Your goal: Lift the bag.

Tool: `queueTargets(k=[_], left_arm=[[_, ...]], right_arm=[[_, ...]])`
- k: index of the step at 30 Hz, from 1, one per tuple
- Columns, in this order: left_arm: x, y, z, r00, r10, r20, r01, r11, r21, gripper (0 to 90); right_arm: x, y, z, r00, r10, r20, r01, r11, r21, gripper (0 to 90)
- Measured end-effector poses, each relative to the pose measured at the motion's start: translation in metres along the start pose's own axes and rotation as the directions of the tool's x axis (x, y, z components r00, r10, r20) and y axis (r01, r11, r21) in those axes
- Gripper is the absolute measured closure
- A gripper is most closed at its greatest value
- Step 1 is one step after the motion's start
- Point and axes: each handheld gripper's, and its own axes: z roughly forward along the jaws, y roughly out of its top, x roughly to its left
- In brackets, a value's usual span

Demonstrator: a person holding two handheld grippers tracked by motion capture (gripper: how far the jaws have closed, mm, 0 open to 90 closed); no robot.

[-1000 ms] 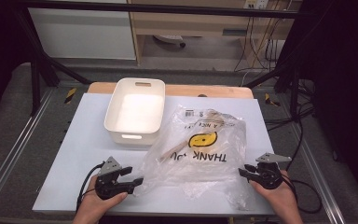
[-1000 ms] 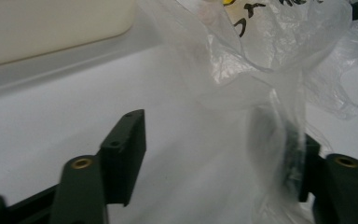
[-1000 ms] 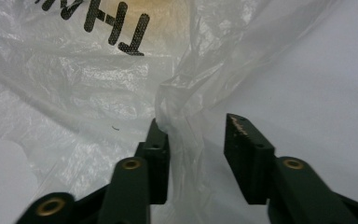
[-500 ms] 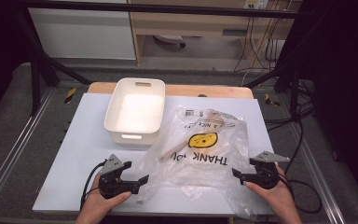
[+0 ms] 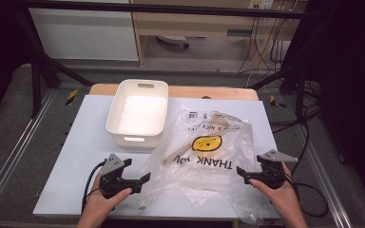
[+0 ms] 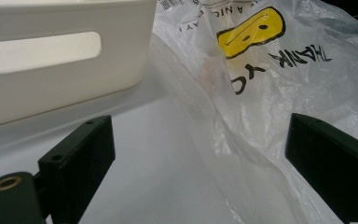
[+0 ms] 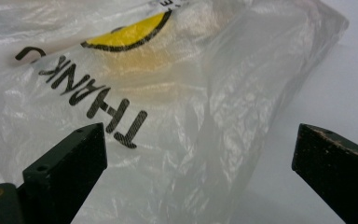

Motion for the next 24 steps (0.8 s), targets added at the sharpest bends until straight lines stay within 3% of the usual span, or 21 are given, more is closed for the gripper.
queueTargets(k=[7, 13, 17, 24], left_arm=[[0.003, 0.002, -0.002, 0.9997, -0.001, -0.023, 0.001, 1.0, -0.005, 8.1], [0.007, 0.006, -0.005, 0.9991, -0.008, -0.041, 0.008, 0.9997, -0.022, 7.8], [0.01, 0.007, -0.006, 0.9987, -0.009, -0.051, 0.007, 0.9995, -0.03, 7.9], [0.014, 0.012, -0.013, 0.9977, -0.011, -0.067, 0.007, 0.9984, -0.056, 7.8]], right_arm=[[0.001, 0.009, 0.0, 0.9999, -0.005, 0.016, 0.006, 0.996, -0.086, 4.2], [0.002, 0.015, 0.004, 0.9997, 0.013, 0.021, -0.011, 0.993, -0.115, 7.6], [0.002, 0.019, 0.006, 0.9996, 0.026, 0.013, -0.024, 0.993, -0.119, 8.1], [0.007, 0.021, 0.009, 0.9999, -0.004, 0.014, 0.006, 0.995, -0.097, 4.0]])
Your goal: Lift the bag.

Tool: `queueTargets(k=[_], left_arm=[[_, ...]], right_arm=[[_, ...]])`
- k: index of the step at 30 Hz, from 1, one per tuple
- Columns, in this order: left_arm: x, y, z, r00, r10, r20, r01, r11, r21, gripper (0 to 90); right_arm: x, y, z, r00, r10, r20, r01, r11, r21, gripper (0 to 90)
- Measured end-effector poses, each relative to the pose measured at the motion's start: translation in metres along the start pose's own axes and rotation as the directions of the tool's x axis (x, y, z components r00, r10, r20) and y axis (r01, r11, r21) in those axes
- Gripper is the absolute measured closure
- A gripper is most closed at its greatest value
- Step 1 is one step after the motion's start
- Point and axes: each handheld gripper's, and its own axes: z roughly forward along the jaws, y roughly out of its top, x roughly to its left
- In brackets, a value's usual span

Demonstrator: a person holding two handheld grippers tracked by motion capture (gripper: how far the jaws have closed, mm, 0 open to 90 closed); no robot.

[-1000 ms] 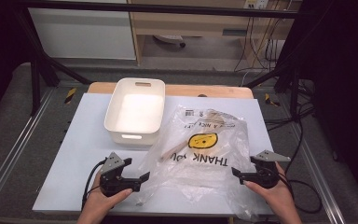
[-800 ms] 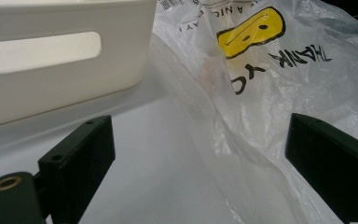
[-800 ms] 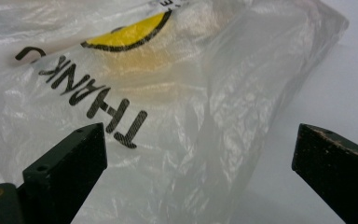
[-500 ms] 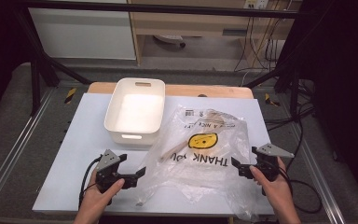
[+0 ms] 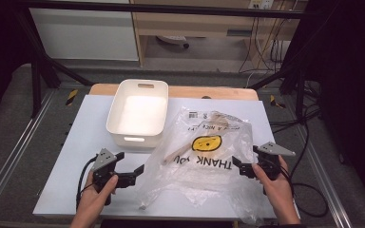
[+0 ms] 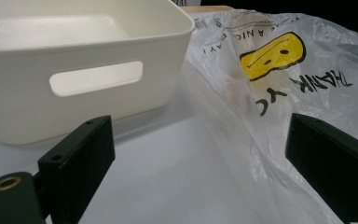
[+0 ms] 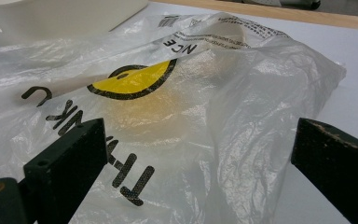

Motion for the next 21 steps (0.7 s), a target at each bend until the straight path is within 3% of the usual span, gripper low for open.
queueTargets(k=[21], left_arm=[[0.034, 0.012, -0.034, 0.9957, -0.062, -0.068, 0.057, 0.9949, -0.083, 6.3]], right_arm=[[-0.007, -0.002, -0.009, 0.9994, 0.015, 0.03, -0.014, 0.999, -0.045, 4.3]])
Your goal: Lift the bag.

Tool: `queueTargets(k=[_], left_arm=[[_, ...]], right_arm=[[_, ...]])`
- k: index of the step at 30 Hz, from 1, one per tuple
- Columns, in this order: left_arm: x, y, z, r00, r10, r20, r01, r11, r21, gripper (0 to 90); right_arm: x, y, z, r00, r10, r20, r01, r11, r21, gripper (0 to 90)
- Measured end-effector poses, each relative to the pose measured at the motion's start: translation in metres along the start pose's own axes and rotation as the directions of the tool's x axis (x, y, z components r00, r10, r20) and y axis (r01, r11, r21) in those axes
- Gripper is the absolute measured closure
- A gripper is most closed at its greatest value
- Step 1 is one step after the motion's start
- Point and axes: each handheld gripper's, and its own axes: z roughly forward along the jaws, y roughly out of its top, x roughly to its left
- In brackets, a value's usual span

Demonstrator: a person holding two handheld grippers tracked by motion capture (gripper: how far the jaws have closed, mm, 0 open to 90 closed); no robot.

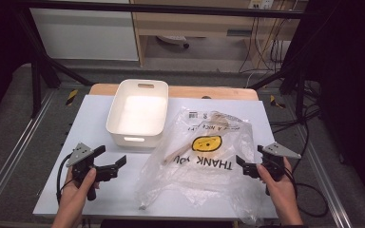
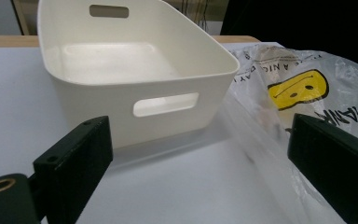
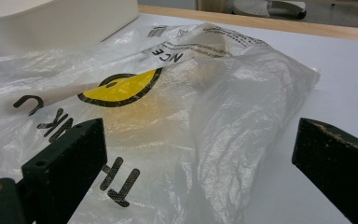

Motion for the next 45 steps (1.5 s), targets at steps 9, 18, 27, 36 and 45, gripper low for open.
queueTargets(k=[9, 18, 27, 36, 45], left_arm=[[0.022, 0.004, -0.021, 0.999, -0.021, -0.041, 0.02, 0.9997, -0.015, 6.5], [0.05, 0.003, -0.041, 0.9941, -0.059, -0.091, 0.056, 0.9977, -0.037, 6.5], [0.075, -0.005, -0.056, 0.986, -0.099, -0.134, 0.094, 0.9946, -0.044, 6.6], [0.095, -0.023, -0.057, 0.9797, -0.111, -0.167, 0.11, 0.9938, -0.013, 7.4], [0.095, -0.041, -0.032, 0.9859, -0.06, -0.156, 0.079, 0.99, 0.117, 8.6]], right_arm=[[-0.009, -0.002, -0.006, 0.9996, 0.026, 0.011, -0.026, 1.0, -0.011, 6.2], [-0.02, -0.005, -0.012, 0.9984, 0.047, 0.033, -0.046, 0.999, -0.03, 6.4], [-0.033, -0.012, -0.015, 0.9954, 0.081, 0.05, -0.08, 0.996, -0.025, 6.1], [-0.047, -0.026, -0.016, 0.9928, 0.099, 0.067, -0.1, 0.995, 0.006, 6.0], [-0.057, -0.045, -0.017, 0.9889, 0.127, 0.077, -0.132, 0.989, 0.06, 5.9]])
